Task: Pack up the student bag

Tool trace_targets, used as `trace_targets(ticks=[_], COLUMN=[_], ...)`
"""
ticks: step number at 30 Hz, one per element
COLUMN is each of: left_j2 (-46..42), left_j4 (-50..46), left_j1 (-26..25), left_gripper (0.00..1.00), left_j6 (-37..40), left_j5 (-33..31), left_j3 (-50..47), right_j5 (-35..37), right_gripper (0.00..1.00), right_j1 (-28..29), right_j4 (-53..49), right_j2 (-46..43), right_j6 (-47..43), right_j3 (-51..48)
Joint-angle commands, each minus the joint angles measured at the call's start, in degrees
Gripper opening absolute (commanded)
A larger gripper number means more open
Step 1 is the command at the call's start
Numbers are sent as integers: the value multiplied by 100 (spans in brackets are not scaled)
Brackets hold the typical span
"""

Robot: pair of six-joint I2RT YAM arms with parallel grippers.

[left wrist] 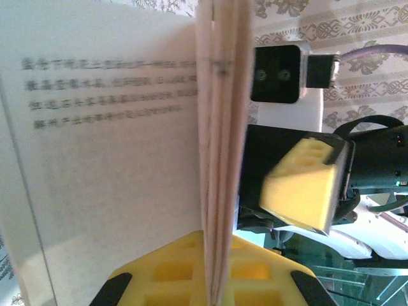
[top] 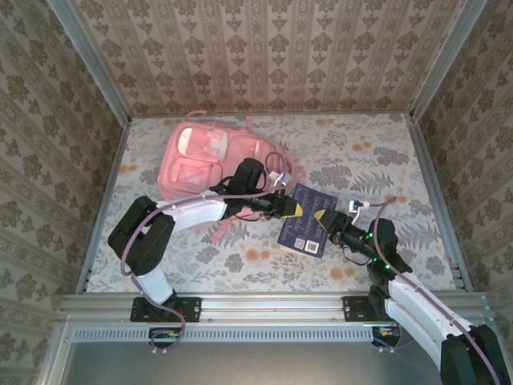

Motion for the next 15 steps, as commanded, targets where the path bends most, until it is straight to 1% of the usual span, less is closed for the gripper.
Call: trace_targets(ticks=[1,3,4,5,6,7,8,9,10,13,15], left_j2=[86,93,81,47,0,-52,-109,-163,-195,-183,-105], left_j4=[180,89,-4,-119,-307,-510,-677,-784,-819,-690,-527], left_j1=[-96,-90,-79,-54,-12,42,106,164,246,372,355], left_gripper=[0,0,6,14,26,39,48,54,58,63,64], left_j6=[-20,12,56,114,196,295,368,393,377,237,138], left_j5=[160,137,92,37,-54,-154,-251,-342,-400,-411,-338], left_j3=[47,48,49,43,30,9,-18,-89,-156,-304,-307], right_j5=[13,43,83,119,148,158,155,154,128,44,19], right_gripper=[35,20,12,7,3,0,0,0,0,0,0], right_j1=[73,77,84,78,79,78,74,75,78,75,79], right_j4=[-56,-329,-593,-746,-867,-989,-1073,-1101,-1076,-952,-859], right_j2=[-15,-55,-106,-150,-215,-285,-331,-381,-400,-385,-358], right_j6=[-83,-206,-325,-417,-489,-537,-575,-589,-577,-518,-454], right_j3=[11,100,182,231,261,288,319,336,338,339,344])
